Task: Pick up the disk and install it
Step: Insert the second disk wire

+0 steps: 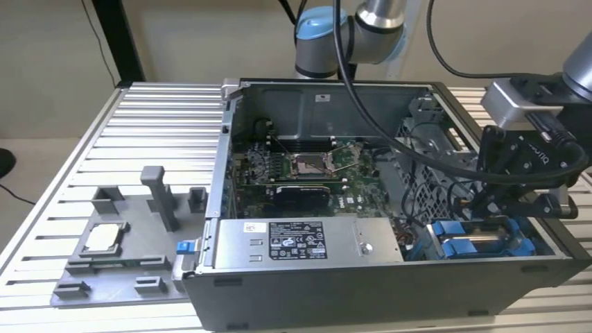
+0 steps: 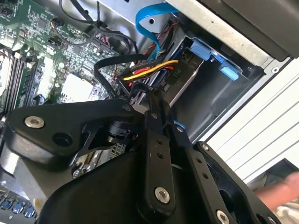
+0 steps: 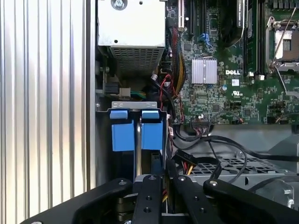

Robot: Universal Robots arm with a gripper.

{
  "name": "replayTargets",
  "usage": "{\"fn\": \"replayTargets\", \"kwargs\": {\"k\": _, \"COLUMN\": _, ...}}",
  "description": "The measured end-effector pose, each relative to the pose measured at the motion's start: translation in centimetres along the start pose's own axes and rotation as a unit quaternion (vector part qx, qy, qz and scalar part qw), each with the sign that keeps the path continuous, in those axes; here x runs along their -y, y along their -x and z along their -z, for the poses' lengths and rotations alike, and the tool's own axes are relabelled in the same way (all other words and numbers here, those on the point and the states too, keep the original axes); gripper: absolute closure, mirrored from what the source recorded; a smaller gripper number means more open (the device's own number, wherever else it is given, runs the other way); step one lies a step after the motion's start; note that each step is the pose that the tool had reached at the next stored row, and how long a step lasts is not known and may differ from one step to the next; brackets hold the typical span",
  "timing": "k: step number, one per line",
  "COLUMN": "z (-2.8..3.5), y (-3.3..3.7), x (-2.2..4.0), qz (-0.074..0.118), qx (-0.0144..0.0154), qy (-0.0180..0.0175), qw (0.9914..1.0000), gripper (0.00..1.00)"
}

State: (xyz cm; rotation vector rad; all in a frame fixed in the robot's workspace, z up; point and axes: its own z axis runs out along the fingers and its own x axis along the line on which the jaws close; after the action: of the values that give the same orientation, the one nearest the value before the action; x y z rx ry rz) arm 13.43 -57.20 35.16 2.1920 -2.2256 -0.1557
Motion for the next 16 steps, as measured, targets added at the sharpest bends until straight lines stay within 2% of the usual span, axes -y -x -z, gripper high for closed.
{"fn": "replayTargets", "kwargs": {"k": 4, "z": -0.14, "y": -0.03, "x": -0.09, "qz": -0.004, "qx": 0.0004, "qy": -0.0045, "qw": 0.99998, "gripper": 1.0}}
{"fn": "replayTargets", "kwargs": {"k": 7, "z": -0.16, "y": -0.06, "x": -0.11, "qz": -0.005, "qx": 0.0006, "qy": -0.0051, "qw": 0.99998, "gripper": 1.0}}
{"fn": "replayTargets", "kwargs": {"k": 8, "z": -0.18, "y": -0.07, "x": -0.14, "qz": -0.005, "qx": 0.0006, "qy": -0.0066, "qw": 0.99997, "gripper": 1.0}}
{"fn": "replayTargets", "kwargs": {"k": 9, "z": -0.22, "y": -0.08, "x": -0.17, "qz": -0.005, "qx": 0.0007, "qy": -0.01, "qw": 0.99994, "gripper": 1.0}}
{"fn": "replayTargets", "kwargs": {"k": 12, "z": -0.32, "y": -0.09, "x": -0.32, "qz": -0.004, "qx": 0.0009, "qy": -0.0225, "qw": 0.99974, "gripper": 1.0}}
{"fn": "replayTargets", "kwargs": {"k": 13, "z": -0.33, "y": -0.1, "x": -0.35, "qz": -0.004, "qx": 0.001, "qy": -0.0236, "qw": 0.99971, "gripper": 1.0}}
{"fn": "replayTargets", "kwargs": {"k": 16, "z": -0.32, "y": -0.1, "x": -0.43, "qz": -0.004, "qx": 0.0009, "qy": -0.0236, "qw": 0.99971, "gripper": 1.0}}
